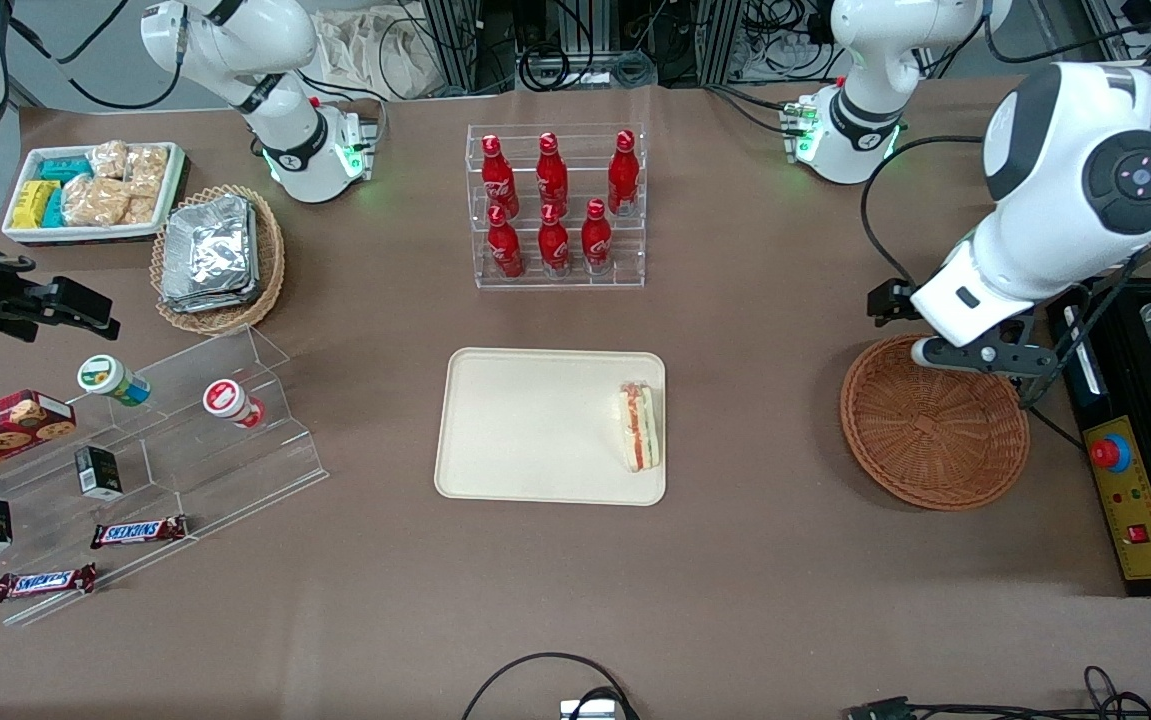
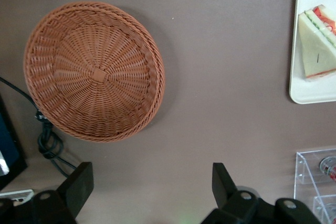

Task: Place sandwich from basket to tray

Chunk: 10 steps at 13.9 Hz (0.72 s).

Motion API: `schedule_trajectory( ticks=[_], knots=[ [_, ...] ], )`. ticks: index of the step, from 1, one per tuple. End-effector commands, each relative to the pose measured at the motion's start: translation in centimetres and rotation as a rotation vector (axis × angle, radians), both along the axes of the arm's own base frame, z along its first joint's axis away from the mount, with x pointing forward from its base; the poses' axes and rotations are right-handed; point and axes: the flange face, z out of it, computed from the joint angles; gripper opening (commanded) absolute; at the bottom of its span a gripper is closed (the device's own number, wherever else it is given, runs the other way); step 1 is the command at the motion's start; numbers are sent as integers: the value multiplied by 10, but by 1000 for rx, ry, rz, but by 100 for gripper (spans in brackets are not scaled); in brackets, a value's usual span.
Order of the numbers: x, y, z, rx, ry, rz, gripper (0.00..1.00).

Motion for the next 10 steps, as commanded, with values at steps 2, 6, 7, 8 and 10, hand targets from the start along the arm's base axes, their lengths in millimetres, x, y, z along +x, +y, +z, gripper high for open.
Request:
schedule_trajectory(
  ticks=[2, 6, 7, 8, 10],
  knots=[
    [-14, 27, 25, -3, -12, -47, 100],
    [-3, 50, 46, -9, -32, -13, 100],
    [5, 55, 52, -11, -36, -18, 100],
    [11, 64, 58, -15, -25, -12, 100],
    [32, 64, 56, -20, -23, -24, 100]
  ],
)
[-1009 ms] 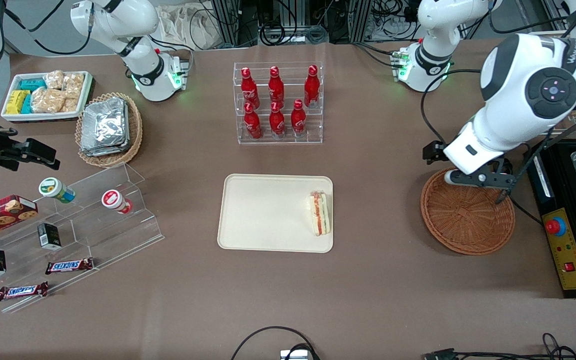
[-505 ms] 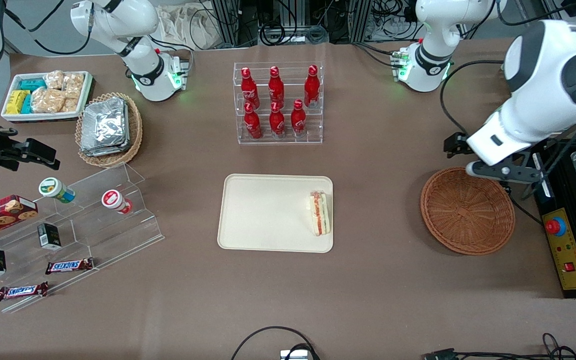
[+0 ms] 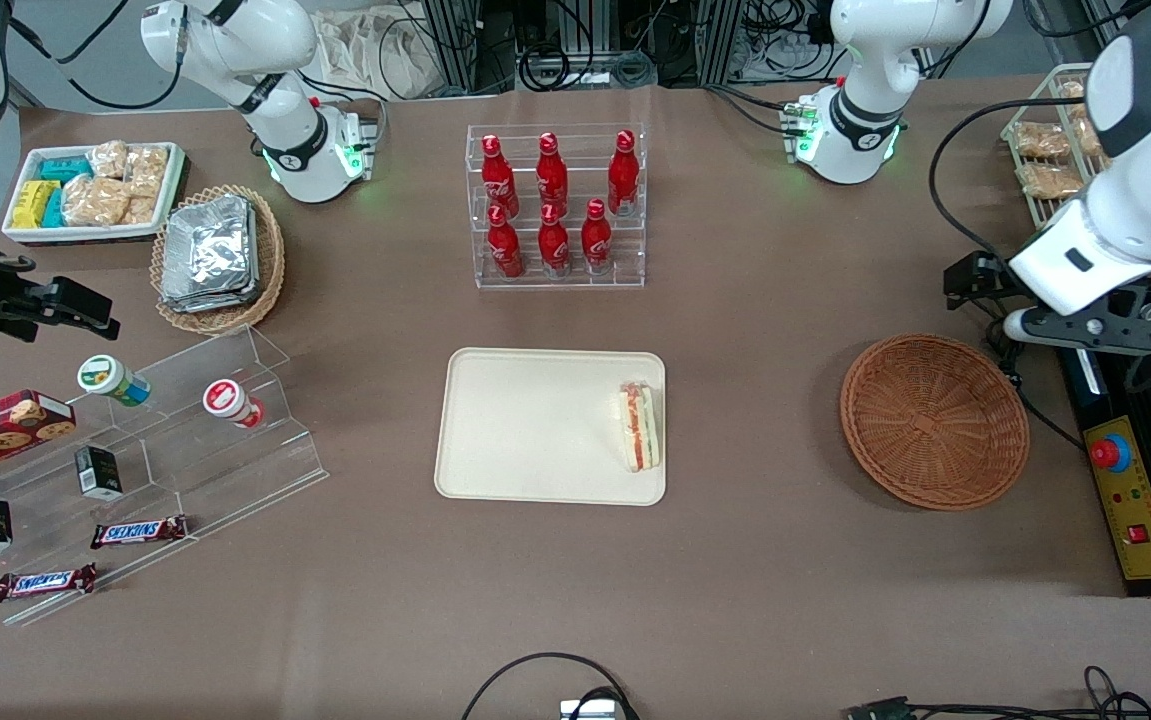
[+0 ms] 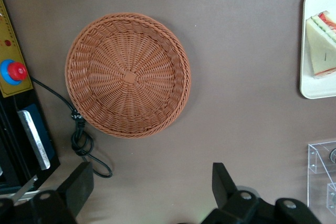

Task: Place sandwich from basket to tray

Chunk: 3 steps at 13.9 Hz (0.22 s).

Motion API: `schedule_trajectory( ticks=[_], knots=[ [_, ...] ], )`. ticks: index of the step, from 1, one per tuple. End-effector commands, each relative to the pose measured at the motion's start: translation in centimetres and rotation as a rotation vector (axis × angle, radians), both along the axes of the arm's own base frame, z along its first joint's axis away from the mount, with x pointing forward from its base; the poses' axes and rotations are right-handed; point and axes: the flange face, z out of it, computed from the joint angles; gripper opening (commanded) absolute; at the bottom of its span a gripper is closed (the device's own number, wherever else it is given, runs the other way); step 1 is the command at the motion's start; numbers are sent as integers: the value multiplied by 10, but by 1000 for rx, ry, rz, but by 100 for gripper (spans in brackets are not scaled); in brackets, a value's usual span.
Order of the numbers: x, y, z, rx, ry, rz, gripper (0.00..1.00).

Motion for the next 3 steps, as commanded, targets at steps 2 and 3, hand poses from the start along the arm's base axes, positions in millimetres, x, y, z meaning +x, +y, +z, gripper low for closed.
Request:
schedule_trajectory(
  ticks=[2, 3],
  knots=[
    [31, 3, 5, -10, 3, -10, 100],
    [33, 2, 4, -22, 4, -9, 100]
  ],
)
